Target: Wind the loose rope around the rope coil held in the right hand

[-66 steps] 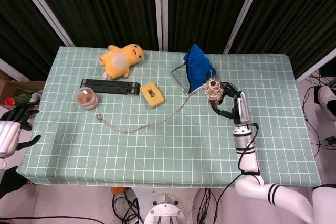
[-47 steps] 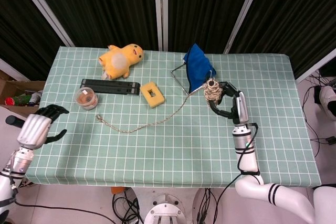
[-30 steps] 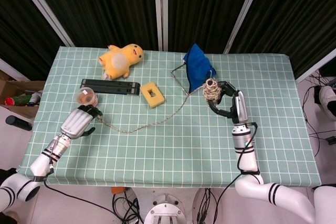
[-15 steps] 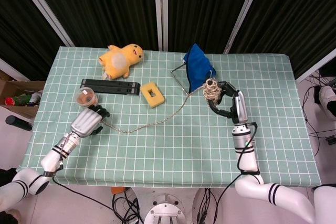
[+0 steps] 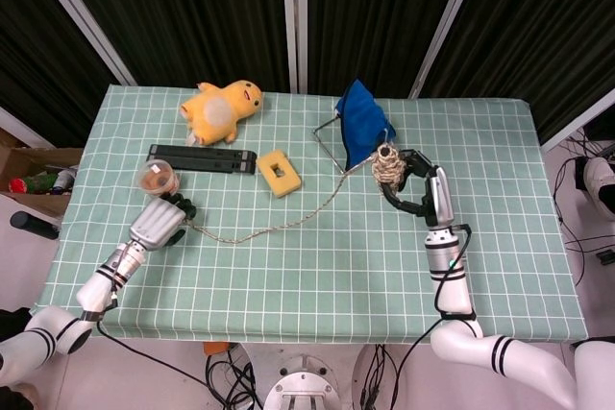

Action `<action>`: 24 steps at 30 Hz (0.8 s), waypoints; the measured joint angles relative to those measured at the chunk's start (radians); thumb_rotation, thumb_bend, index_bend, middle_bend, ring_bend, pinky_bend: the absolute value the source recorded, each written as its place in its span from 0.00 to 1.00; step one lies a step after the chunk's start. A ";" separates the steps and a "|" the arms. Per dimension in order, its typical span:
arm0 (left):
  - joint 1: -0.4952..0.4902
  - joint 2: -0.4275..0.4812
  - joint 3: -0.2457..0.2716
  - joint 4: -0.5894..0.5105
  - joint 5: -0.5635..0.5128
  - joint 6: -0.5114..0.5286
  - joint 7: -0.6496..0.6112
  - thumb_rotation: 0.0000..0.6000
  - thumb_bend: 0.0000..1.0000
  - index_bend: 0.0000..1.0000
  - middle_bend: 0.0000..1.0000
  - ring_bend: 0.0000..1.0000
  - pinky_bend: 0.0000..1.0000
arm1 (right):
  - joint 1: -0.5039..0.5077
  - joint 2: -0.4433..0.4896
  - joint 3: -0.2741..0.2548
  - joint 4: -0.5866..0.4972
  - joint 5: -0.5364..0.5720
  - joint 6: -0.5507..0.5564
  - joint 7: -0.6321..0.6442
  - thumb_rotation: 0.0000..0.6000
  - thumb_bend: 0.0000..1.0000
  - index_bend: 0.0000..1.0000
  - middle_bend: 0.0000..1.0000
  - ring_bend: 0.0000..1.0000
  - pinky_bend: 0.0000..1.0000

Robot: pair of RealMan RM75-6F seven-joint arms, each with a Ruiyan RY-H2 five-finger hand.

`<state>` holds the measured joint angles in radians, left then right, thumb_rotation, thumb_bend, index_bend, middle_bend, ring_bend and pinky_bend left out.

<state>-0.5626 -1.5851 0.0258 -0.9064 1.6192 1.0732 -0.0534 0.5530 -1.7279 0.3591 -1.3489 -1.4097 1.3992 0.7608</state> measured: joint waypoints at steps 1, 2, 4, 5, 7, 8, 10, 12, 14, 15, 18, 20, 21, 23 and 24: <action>-0.001 -0.002 0.001 0.002 -0.001 -0.001 -0.002 1.00 0.33 0.42 0.36 0.29 0.36 | 0.000 0.000 0.000 0.000 0.000 0.000 0.000 1.00 0.59 0.75 0.61 0.56 0.76; -0.002 -0.003 0.002 0.005 -0.002 -0.002 -0.003 1.00 0.33 0.43 0.37 0.30 0.36 | 0.000 0.000 0.000 0.001 0.001 -0.001 0.001 1.00 0.59 0.75 0.61 0.56 0.76; -0.003 -0.008 0.003 0.010 -0.004 -0.002 -0.004 1.00 0.34 0.44 0.38 0.31 0.37 | 0.000 0.000 0.000 0.002 0.001 -0.002 0.001 1.00 0.60 0.75 0.61 0.56 0.76; -0.003 -0.010 0.003 0.013 -0.005 -0.001 -0.004 1.00 0.36 0.45 0.39 0.31 0.37 | 0.000 0.000 0.000 0.002 0.001 -0.002 0.001 1.00 0.60 0.75 0.61 0.56 0.76; -0.003 -0.015 0.003 0.017 -0.009 0.002 -0.004 1.00 0.38 0.47 0.40 0.32 0.38 | 0.000 0.000 0.001 0.003 0.001 -0.002 0.002 1.00 0.59 0.75 0.61 0.56 0.76; -0.003 -0.016 0.004 0.018 -0.010 0.003 -0.004 1.00 0.39 0.48 0.41 0.33 0.39 | 0.000 0.000 0.001 0.003 0.002 -0.003 0.002 1.00 0.59 0.75 0.61 0.56 0.76; -0.002 -0.018 0.005 0.021 -0.011 0.004 -0.003 1.00 0.41 0.49 0.42 0.34 0.40 | 0.000 -0.001 0.002 0.004 0.003 -0.004 0.002 1.00 0.59 0.75 0.61 0.56 0.76; -0.003 -0.019 0.007 0.024 -0.012 0.003 0.004 1.00 0.42 0.50 0.43 0.35 0.41 | -0.001 -0.001 0.001 0.005 0.004 -0.005 0.004 1.00 0.59 0.75 0.61 0.56 0.76; -0.003 -0.022 0.010 0.028 -0.013 0.000 0.012 1.00 0.42 0.50 0.43 0.35 0.41 | -0.001 -0.001 0.000 0.006 0.003 -0.005 0.005 1.00 0.60 0.75 0.61 0.56 0.76; -0.002 -0.024 0.011 0.030 -0.015 -0.002 0.015 1.00 0.43 0.50 0.43 0.35 0.41 | -0.001 -0.002 0.000 0.007 0.003 -0.004 0.006 1.00 0.60 0.75 0.61 0.56 0.76; -0.002 -0.027 0.013 0.034 -0.017 -0.003 0.019 1.00 0.44 0.51 0.44 0.36 0.42 | -0.002 0.000 0.001 0.006 0.003 -0.004 0.006 1.00 0.60 0.75 0.61 0.56 0.76; -0.001 -0.029 0.016 0.039 -0.017 -0.003 0.024 1.00 0.44 0.51 0.44 0.36 0.42 | -0.002 0.001 0.002 0.005 0.003 -0.003 0.006 1.00 0.60 0.75 0.61 0.56 0.76; -0.001 -0.030 0.018 0.041 -0.018 -0.004 0.026 1.00 0.44 0.51 0.45 0.36 0.42 | -0.002 0.002 0.003 0.004 0.003 -0.003 0.005 1.00 0.60 0.75 0.61 0.56 0.76; -0.001 -0.031 0.020 0.043 -0.018 -0.004 0.028 1.00 0.44 0.52 0.45 0.37 0.43 | -0.003 0.003 0.004 0.003 0.004 -0.003 0.006 1.00 0.60 0.75 0.61 0.56 0.76; -0.001 -0.032 0.021 0.045 -0.017 -0.004 0.029 1.00 0.44 0.53 0.46 0.38 0.44 | -0.003 0.003 0.004 0.003 0.005 -0.004 0.007 1.00 0.60 0.75 0.61 0.56 0.76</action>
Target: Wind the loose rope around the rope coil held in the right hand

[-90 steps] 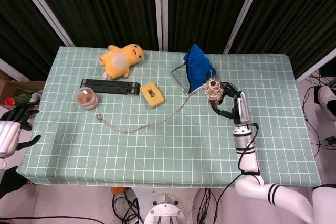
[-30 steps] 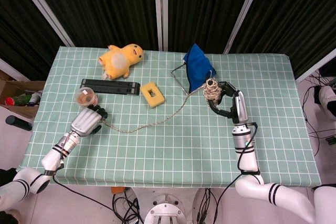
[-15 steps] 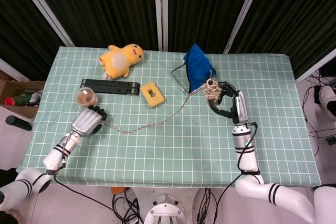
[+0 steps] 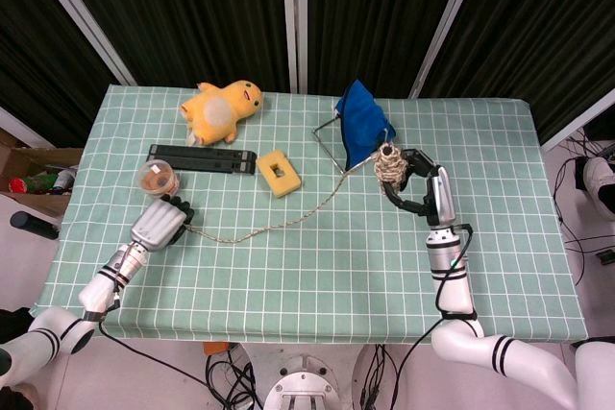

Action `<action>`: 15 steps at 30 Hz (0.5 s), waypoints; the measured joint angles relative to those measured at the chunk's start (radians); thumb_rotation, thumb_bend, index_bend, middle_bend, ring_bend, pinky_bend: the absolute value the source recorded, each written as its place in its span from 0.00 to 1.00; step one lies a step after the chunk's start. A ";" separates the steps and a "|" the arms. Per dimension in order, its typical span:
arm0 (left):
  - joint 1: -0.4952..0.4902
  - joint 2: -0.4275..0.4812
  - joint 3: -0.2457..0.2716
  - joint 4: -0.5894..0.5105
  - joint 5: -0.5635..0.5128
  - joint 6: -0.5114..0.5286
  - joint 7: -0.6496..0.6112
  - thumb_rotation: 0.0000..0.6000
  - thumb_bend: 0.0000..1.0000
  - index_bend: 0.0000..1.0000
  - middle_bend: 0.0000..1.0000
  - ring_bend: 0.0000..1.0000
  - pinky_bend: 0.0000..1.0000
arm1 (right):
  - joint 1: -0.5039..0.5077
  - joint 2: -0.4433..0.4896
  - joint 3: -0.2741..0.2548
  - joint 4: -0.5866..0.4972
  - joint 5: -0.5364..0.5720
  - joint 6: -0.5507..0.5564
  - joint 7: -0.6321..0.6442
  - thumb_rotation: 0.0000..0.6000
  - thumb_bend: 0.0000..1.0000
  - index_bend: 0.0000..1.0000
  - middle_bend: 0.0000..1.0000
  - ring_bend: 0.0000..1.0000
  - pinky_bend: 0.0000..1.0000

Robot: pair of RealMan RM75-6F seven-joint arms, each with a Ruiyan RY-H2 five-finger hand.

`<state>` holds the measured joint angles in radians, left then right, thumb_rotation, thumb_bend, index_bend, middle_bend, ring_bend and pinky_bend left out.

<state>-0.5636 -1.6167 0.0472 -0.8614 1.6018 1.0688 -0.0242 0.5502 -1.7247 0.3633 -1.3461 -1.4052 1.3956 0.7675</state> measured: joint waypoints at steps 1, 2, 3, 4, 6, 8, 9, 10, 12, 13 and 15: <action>0.000 -0.001 0.001 0.002 0.001 0.001 0.001 1.00 0.44 0.54 0.47 0.39 0.44 | 0.000 0.000 0.000 0.000 0.000 0.000 0.000 1.00 0.60 0.75 0.61 0.56 0.76; 0.000 -0.002 0.002 0.003 0.001 0.001 0.001 1.00 0.44 0.55 0.48 0.40 0.45 | 0.000 0.000 0.000 0.000 0.001 0.000 0.001 1.00 0.60 0.75 0.61 0.56 0.76; 0.000 -0.004 0.003 0.005 0.002 0.002 0.002 1.00 0.44 0.56 0.49 0.41 0.46 | -0.001 -0.001 0.000 0.001 0.001 -0.001 0.001 1.00 0.60 0.75 0.61 0.56 0.76; 0.000 -0.005 0.004 0.006 0.002 0.002 0.001 1.00 0.44 0.58 0.50 0.42 0.47 | -0.001 -0.001 -0.001 0.001 0.001 0.000 0.002 1.00 0.60 0.75 0.61 0.56 0.76; -0.001 -0.008 0.005 0.009 0.003 0.004 0.001 1.00 0.44 0.60 0.53 0.44 0.50 | -0.001 -0.001 -0.001 0.002 0.000 0.000 0.003 1.00 0.60 0.75 0.61 0.56 0.76; -0.001 -0.009 0.005 0.011 0.004 0.007 0.000 1.00 0.44 0.63 0.56 0.47 0.52 | -0.002 -0.001 0.000 0.002 0.000 0.001 0.003 1.00 0.60 0.75 0.61 0.56 0.76; -0.002 -0.011 0.005 0.012 0.005 0.011 -0.002 1.00 0.44 0.64 0.57 0.48 0.54 | -0.002 0.000 0.001 0.002 0.000 0.002 0.004 1.00 0.60 0.75 0.61 0.56 0.76; -0.001 -0.011 0.006 0.013 0.006 0.013 -0.004 1.00 0.44 0.66 0.59 0.50 0.55 | -0.002 0.000 0.001 0.002 0.000 0.002 0.004 1.00 0.60 0.75 0.61 0.56 0.76; -0.001 -0.013 0.005 0.015 0.008 0.023 -0.008 1.00 0.44 0.69 0.62 0.53 0.58 | -0.002 0.001 0.003 0.001 0.000 0.004 0.004 1.00 0.60 0.75 0.61 0.56 0.76; 0.000 -0.014 0.005 0.017 0.009 0.029 -0.011 1.00 0.44 0.70 0.64 0.54 0.59 | -0.003 0.002 0.003 0.000 0.000 0.004 0.005 1.00 0.60 0.75 0.61 0.56 0.76; 0.001 -0.016 0.004 0.021 0.014 0.049 -0.020 1.00 0.45 0.73 0.66 0.57 0.61 | -0.004 0.003 0.004 -0.001 0.000 0.006 0.005 1.00 0.60 0.75 0.61 0.56 0.76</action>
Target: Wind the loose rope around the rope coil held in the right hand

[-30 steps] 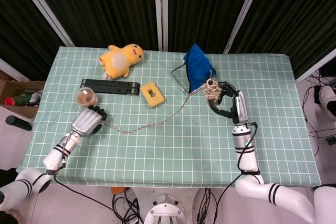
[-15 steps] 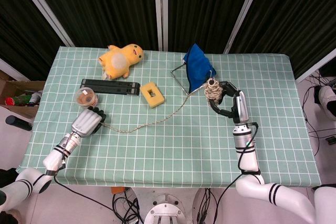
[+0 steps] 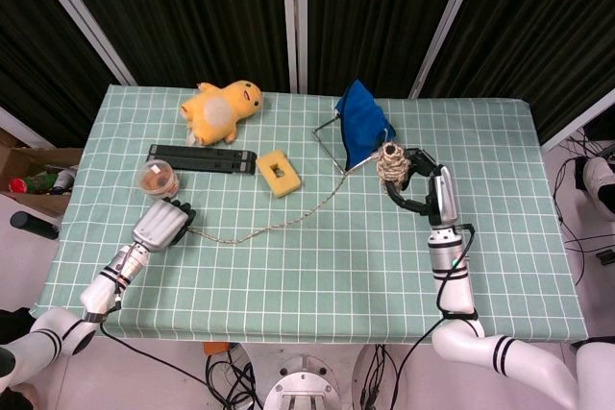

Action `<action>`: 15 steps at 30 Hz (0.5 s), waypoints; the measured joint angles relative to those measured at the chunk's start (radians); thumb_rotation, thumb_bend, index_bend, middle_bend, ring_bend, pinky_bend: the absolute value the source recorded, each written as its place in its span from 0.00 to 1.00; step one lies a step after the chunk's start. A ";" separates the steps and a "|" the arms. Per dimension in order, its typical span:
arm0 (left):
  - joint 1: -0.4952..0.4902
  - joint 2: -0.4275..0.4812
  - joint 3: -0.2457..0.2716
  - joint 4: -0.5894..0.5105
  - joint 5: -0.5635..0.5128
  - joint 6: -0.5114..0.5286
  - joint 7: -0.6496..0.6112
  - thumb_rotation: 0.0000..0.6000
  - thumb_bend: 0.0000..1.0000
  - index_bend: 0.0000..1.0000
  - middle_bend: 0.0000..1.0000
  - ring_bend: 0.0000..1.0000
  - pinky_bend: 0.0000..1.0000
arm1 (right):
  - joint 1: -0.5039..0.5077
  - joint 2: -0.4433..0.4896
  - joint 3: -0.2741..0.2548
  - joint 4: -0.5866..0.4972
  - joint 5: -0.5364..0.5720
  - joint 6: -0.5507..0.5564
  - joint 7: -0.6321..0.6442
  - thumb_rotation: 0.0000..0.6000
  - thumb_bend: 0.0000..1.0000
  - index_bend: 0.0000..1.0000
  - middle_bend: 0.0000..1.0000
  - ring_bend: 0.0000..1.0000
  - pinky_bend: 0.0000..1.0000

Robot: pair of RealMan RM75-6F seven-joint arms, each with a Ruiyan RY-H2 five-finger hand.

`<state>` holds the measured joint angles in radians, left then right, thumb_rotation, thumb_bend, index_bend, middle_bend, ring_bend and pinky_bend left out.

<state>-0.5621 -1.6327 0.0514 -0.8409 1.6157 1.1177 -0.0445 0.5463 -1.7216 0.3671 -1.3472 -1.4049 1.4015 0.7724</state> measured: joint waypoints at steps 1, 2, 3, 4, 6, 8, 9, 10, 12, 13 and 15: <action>0.001 -0.001 0.000 0.002 0.003 0.010 -0.005 1.00 0.45 0.74 0.67 0.58 0.62 | -0.001 0.001 0.000 -0.001 0.000 0.001 0.000 1.00 0.60 0.75 0.61 0.56 0.76; 0.002 -0.002 0.000 0.004 0.005 0.020 -0.010 1.00 0.45 0.74 0.68 0.59 0.63 | -0.001 0.001 0.001 -0.001 0.000 0.001 0.001 1.00 0.60 0.75 0.61 0.56 0.76; 0.004 -0.002 0.000 0.007 0.009 0.034 -0.017 1.00 0.45 0.75 0.69 0.59 0.63 | -0.002 0.002 0.000 -0.002 0.001 0.001 0.002 1.00 0.60 0.75 0.61 0.56 0.76; 0.005 -0.003 0.000 0.009 0.011 0.043 -0.022 1.00 0.45 0.75 0.69 0.60 0.63 | -0.003 0.003 0.000 -0.002 0.001 0.002 0.002 1.00 0.60 0.75 0.61 0.56 0.76; 0.008 -0.002 -0.001 0.010 0.015 0.059 -0.034 1.00 0.45 0.76 0.70 0.60 0.64 | -0.005 0.004 0.000 -0.004 0.001 0.003 0.004 1.00 0.60 0.75 0.61 0.56 0.76; 0.010 0.001 -0.004 0.006 0.016 0.072 -0.044 1.00 0.45 0.77 0.71 0.62 0.65 | -0.007 0.005 0.000 -0.005 0.001 0.005 0.004 1.00 0.60 0.75 0.61 0.56 0.76; 0.011 0.003 -0.006 0.001 0.017 0.081 -0.049 1.00 0.45 0.77 0.72 0.62 0.66 | -0.007 0.007 0.000 -0.006 0.001 0.006 0.005 1.00 0.60 0.75 0.61 0.56 0.76; 0.012 0.005 -0.007 -0.003 0.017 0.088 -0.052 1.00 0.45 0.78 0.72 0.63 0.66 | -0.008 0.007 0.000 -0.007 0.001 0.006 0.005 1.00 0.60 0.75 0.61 0.56 0.76; 0.014 0.011 -0.011 -0.017 0.018 0.104 -0.057 1.00 0.45 0.78 0.73 0.64 0.67 | -0.010 0.009 0.001 -0.009 0.000 0.008 0.006 1.00 0.60 0.75 0.61 0.56 0.76; 0.015 0.015 -0.013 -0.026 0.018 0.109 -0.058 1.00 0.45 0.79 0.74 0.64 0.67 | -0.010 0.011 0.001 -0.011 0.000 0.009 0.006 1.00 0.60 0.75 0.61 0.56 0.76; 0.016 0.026 -0.018 -0.051 0.018 0.121 -0.061 1.00 0.45 0.79 0.74 0.64 0.68 | -0.011 0.014 0.002 -0.013 -0.001 0.010 0.006 1.00 0.60 0.75 0.61 0.56 0.76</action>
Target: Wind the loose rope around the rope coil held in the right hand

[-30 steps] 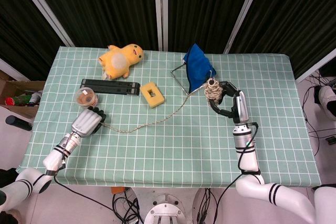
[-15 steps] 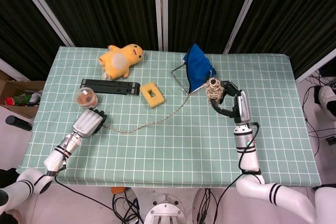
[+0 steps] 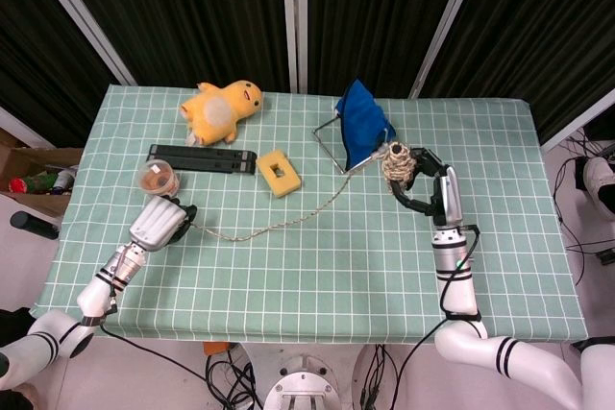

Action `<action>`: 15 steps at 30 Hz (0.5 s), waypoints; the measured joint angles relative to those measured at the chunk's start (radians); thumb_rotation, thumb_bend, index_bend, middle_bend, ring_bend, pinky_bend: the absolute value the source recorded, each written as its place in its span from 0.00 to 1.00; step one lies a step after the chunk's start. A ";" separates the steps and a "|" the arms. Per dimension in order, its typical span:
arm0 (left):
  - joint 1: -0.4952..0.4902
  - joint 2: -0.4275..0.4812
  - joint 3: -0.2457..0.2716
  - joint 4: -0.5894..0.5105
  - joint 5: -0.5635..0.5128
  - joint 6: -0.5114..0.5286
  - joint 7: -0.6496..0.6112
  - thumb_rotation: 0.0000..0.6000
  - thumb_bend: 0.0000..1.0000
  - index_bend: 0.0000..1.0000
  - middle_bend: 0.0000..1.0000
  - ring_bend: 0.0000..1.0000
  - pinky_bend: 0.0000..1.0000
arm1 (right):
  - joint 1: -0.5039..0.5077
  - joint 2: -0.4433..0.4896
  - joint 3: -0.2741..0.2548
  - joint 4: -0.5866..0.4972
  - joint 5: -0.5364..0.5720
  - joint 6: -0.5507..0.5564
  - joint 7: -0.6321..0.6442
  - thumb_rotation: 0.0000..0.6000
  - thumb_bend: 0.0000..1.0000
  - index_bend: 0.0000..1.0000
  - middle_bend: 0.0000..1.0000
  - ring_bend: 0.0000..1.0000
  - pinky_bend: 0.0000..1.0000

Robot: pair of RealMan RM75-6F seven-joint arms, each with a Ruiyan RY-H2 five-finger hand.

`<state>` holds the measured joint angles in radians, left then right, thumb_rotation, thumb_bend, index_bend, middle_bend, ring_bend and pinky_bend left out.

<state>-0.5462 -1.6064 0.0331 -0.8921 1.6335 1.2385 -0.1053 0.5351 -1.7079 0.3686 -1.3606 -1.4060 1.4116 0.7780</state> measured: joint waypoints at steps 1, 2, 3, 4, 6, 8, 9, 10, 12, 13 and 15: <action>0.000 0.007 -0.003 -0.014 0.000 0.005 -0.001 1.00 0.45 0.79 0.74 0.65 0.68 | 0.000 0.001 0.001 -0.001 0.000 0.000 0.000 1.00 0.60 0.75 0.61 0.56 0.76; 0.001 0.014 -0.005 -0.030 -0.001 0.011 -0.001 1.00 0.45 0.79 0.74 0.65 0.68 | -0.001 0.003 0.001 -0.003 0.000 0.001 0.000 1.00 0.60 0.75 0.61 0.56 0.76; 0.002 0.026 -0.010 -0.054 -0.001 0.020 0.000 1.00 0.45 0.79 0.75 0.65 0.68 | -0.001 0.004 0.002 -0.005 0.000 0.002 -0.001 1.00 0.60 0.75 0.61 0.56 0.76; 0.002 0.037 -0.014 -0.075 -0.001 0.029 0.002 1.00 0.45 0.79 0.75 0.65 0.68 | -0.002 0.006 0.003 -0.006 0.000 0.002 -0.001 1.00 0.60 0.75 0.61 0.56 0.76; 0.005 0.065 -0.025 -0.130 -0.002 0.053 0.010 1.00 0.45 0.79 0.75 0.65 0.69 | -0.003 0.008 0.003 -0.009 0.000 0.003 -0.001 1.00 0.60 0.75 0.61 0.56 0.76; 0.008 0.094 -0.035 -0.186 -0.003 0.074 0.015 1.00 0.45 0.79 0.76 0.66 0.69 | -0.004 0.009 0.002 -0.010 0.001 0.003 -0.001 1.00 0.60 0.75 0.61 0.56 0.76; 0.010 0.117 -0.042 -0.227 -0.003 0.087 0.018 1.00 0.45 0.79 0.76 0.66 0.69 | -0.005 0.010 0.003 -0.010 0.002 0.001 0.000 1.00 0.60 0.75 0.61 0.56 0.76; 0.012 0.135 -0.047 -0.260 -0.003 0.097 0.021 1.00 0.45 0.79 0.76 0.66 0.69 | -0.005 0.010 0.002 -0.009 0.003 0.001 0.001 1.00 0.60 0.75 0.61 0.56 0.76; 0.017 0.183 -0.057 -0.340 -0.002 0.121 0.029 1.00 0.45 0.79 0.77 0.66 0.69 | -0.005 0.009 0.002 -0.007 0.004 -0.002 0.002 1.00 0.60 0.75 0.61 0.56 0.76; 0.020 0.204 -0.062 -0.376 -0.001 0.131 0.033 1.00 0.45 0.79 0.77 0.67 0.69 | -0.004 0.009 0.002 -0.006 0.004 -0.003 0.002 1.00 0.60 0.75 0.61 0.56 0.76; 0.026 0.256 -0.071 -0.460 0.003 0.155 0.041 1.00 0.45 0.79 0.77 0.67 0.70 | 0.000 0.007 0.003 -0.003 0.004 -0.007 0.000 1.00 0.60 0.75 0.61 0.56 0.76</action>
<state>-0.5197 -1.3509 -0.0378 -1.3524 1.6370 1.3931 -0.0640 0.5355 -1.7008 0.3711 -1.3632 -1.4021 1.4047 0.7776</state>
